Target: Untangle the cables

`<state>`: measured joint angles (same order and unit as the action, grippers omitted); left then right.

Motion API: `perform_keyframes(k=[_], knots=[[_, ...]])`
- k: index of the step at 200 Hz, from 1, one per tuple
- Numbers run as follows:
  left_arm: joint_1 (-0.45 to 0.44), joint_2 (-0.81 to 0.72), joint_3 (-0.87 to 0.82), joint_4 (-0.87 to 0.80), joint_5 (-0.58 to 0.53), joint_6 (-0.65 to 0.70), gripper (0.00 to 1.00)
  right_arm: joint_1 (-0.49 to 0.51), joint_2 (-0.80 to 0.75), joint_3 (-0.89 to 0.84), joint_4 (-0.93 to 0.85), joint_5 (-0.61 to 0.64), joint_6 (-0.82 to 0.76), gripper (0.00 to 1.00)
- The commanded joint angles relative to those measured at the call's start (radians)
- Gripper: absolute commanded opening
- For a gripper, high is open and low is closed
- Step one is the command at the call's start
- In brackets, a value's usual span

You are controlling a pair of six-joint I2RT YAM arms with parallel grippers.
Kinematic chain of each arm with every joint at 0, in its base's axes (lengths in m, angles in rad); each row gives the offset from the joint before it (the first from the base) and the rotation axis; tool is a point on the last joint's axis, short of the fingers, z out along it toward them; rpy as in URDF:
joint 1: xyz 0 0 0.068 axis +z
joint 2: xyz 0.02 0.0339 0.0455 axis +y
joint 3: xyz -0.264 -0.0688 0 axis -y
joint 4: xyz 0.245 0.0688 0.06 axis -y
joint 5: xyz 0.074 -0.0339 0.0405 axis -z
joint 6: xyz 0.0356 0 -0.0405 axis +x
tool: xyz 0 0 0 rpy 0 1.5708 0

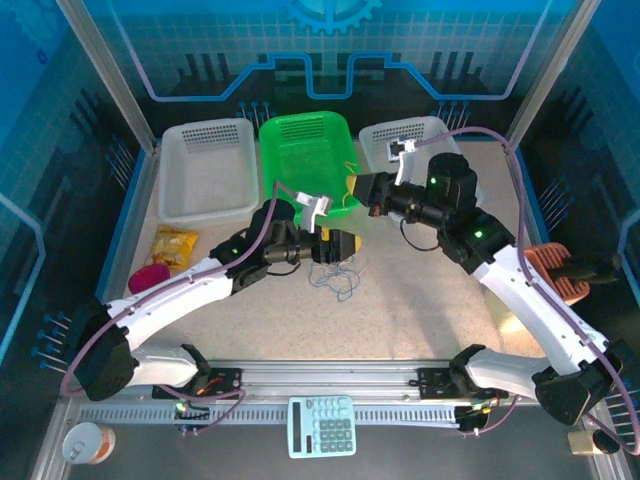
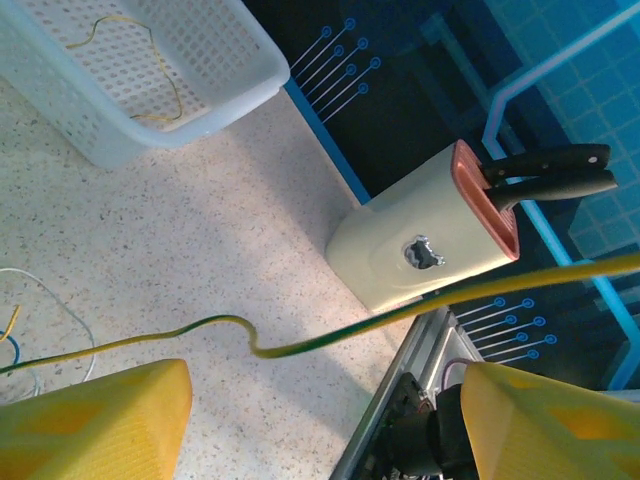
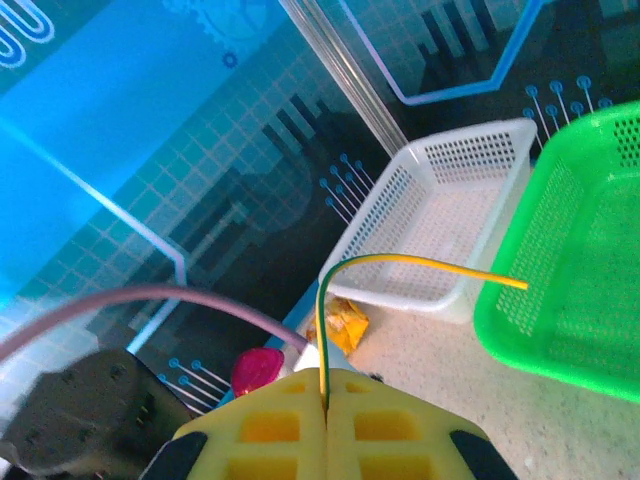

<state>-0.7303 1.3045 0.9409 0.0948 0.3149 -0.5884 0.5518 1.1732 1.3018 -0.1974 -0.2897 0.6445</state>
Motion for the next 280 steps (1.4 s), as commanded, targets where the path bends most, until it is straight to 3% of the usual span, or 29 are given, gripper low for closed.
perform_keyframes(k=[1, 51, 235, 257, 280], knots=[[-0.007, 0.01, 0.009, 0.034, -0.005, 0.022, 0.63, 0.016, 0.006, 0.091, 0.043, 0.018, 0.014, 0.0], [-0.007, 0.03, -0.033, 0.06, -0.01, 0.013, 0.49, 0.015, 0.041, 0.229, 0.072, 0.021, 0.045, 0.0], [-0.007, 0.181, -0.107, 0.133, -0.023, -0.002, 0.44, -0.08, 0.149, 0.458, 0.205, 0.019, 0.213, 0.0], [-0.007, 0.154, -0.123, 0.146, -0.028, -0.011, 0.45, -0.083, 0.145, 0.454, 0.201, 0.019, 0.208, 0.0], [-0.007, 0.084, -0.139, 0.113, -0.068, 0.007, 0.59, -0.086, 0.135, 0.435, 0.203, 0.023, 0.203, 0.0]])
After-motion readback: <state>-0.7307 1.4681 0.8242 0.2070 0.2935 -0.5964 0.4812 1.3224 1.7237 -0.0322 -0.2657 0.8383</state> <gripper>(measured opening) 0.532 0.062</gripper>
